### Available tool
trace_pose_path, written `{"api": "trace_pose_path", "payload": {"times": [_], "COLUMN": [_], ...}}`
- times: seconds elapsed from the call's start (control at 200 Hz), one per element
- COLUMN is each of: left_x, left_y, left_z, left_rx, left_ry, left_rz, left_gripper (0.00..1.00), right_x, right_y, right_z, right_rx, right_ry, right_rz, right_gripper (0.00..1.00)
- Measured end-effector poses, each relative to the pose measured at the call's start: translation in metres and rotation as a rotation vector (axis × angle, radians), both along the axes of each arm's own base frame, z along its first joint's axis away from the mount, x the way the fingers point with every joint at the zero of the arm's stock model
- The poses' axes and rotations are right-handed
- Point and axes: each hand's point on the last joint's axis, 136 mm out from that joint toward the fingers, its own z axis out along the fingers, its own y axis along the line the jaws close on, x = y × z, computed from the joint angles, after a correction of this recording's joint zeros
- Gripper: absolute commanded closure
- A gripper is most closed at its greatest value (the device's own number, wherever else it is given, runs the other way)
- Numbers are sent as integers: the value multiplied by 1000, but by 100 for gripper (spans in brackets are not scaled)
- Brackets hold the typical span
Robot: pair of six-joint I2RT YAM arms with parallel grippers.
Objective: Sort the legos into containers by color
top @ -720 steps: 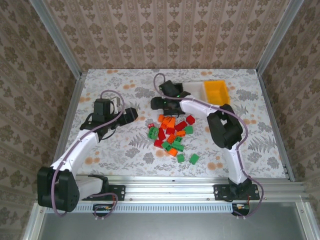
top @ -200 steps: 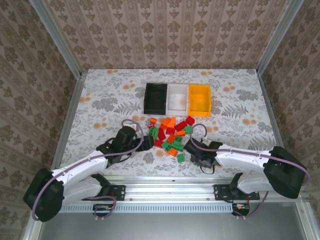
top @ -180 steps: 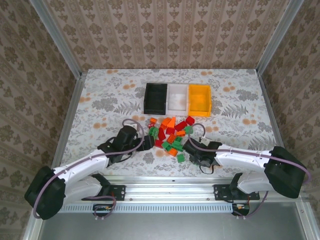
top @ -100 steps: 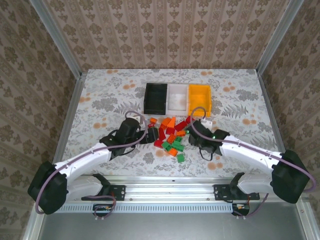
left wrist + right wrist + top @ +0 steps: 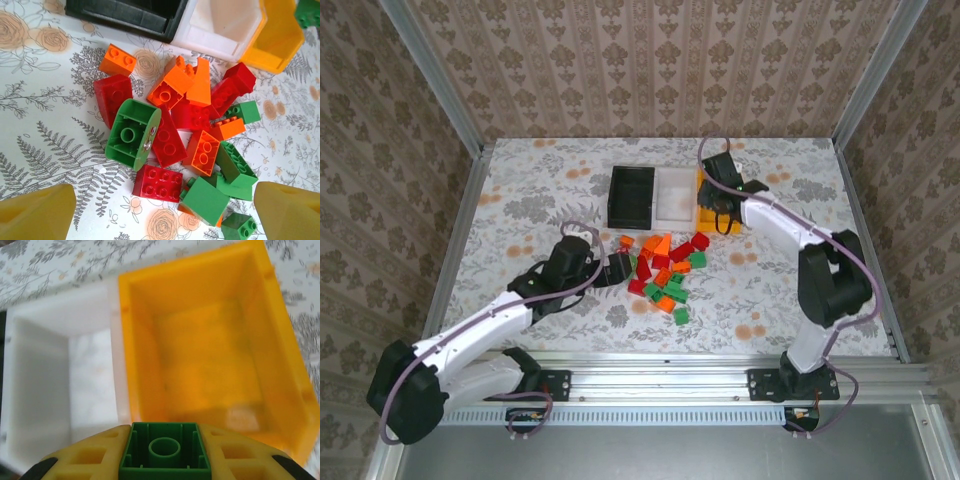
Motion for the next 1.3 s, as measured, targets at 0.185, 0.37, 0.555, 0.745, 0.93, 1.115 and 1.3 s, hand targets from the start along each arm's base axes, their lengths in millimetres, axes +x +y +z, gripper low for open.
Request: {"api": "trace_pose_path", "payload": {"times": [0.185,0.37,0.555,0.745,0.93,1.115,1.3], "left_x": [0,-2,-3,-3,-1,-4,-8], "left_y": [13,24,28,26,28,39,46], "left_z": [8,12,8,1,-13,-34,-39], "left_rx": [3,2,11,25,42,47,21], "left_ry": [-21,-31,-22,-2,26,68,80], "left_rz": [37,63,69,66,74,112,135], "left_gripper": [5,4,4,3,3,2,2], "right_x": [43,44,42,2,-111,-205,-221], "right_y": [-11,-9,-9,13,112,152,167], "right_z": [-19,-36,-14,28,6,-58,-68], "right_rx": [-31,-67,-71,-68,-84,-162,-232], "right_ry": [23,74,42,-42,-5,158,179], "right_rz": [17,64,79,154,482,744,831], "right_gripper": [70,47,41,43,35,26,31]}}
